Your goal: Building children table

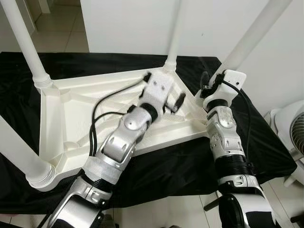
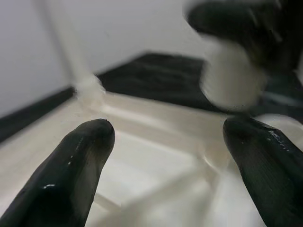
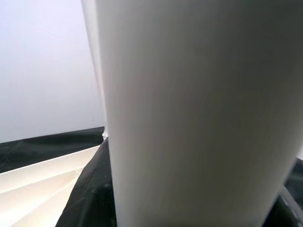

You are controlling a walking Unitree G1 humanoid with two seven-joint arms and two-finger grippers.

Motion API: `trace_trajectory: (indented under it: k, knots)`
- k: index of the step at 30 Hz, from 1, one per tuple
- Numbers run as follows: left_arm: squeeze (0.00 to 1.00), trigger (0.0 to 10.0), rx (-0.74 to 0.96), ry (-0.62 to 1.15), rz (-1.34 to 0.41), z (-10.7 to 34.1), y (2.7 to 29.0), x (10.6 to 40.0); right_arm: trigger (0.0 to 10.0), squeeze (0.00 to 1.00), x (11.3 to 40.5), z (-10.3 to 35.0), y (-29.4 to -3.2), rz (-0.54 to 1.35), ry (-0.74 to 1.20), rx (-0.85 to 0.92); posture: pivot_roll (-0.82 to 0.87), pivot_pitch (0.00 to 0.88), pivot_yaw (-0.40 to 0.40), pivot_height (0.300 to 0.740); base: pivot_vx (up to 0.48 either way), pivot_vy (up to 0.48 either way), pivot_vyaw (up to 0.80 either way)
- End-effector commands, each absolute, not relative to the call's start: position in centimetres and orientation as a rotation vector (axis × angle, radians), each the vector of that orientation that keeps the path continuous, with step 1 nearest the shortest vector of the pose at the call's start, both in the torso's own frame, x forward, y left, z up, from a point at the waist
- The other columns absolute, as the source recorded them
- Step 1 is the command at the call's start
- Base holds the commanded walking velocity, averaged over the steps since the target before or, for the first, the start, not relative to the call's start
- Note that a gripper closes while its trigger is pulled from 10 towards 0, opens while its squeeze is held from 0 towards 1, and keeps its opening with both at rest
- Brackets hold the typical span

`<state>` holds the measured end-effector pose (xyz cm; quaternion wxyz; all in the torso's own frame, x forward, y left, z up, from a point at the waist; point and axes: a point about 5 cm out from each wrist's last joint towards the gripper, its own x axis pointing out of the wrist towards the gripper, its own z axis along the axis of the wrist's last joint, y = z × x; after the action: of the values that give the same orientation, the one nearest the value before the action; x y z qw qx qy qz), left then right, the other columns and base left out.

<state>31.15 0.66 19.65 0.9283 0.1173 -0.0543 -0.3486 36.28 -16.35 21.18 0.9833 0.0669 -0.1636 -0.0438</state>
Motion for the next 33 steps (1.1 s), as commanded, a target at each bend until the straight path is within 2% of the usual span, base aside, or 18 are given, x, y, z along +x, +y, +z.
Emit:
trace_trajectory:
  k: [1,6,8,17,25,33]
  knots:
    - [0.00,10.0,0.295,-0.103,-0.794,18.7,-0.2,30.5,10.0,0.00,36.1,21.7,-16.9,-0.102,-0.352,0.137,0.09,0.000,-0.050,0.740,0.000,0.000,0.00]
    - [0.00,10.0,0.382,-0.075,-0.894,16.7,-1.4,29.6,10.0,0.00,36.1,21.7,-17.1,-0.103,-0.351,0.143,0.10,0.000,-0.052,0.740,0.000,0.000,0.00]
    - [0.00,10.0,0.458,-0.046,-0.988,14.7,-2.8,28.7,10.0,0.00,36.2,21.7,-17.3,-0.103,-0.349,0.127,0.11,0.000,-0.049,0.740,0.000,0.000,0.00]
    - [0.00,10.0,0.484,0.000,-1.066,13.1,-4.4,28.0,10.0,0.00,36.2,21.8,-17.1,-0.110,-0.349,0.139,0.10,0.000,-0.041,0.740,0.000,0.000,0.00]
    - [0.00,10.0,0.487,0.043,-1.055,12.4,-5.4,28.1,10.0,0.00,36.1,21.8,-17.1,-0.116,-0.347,0.137,0.08,0.000,-0.036,0.740,0.000,0.000,0.00]
    - [0.00,10.0,0.443,0.097,-0.945,13.2,-6.1,30.3,10.0,0.00,36.1,21.8,-17.7,-0.139,-0.341,0.127,0.08,0.000,-0.029,0.740,0.000,0.000,0.00]
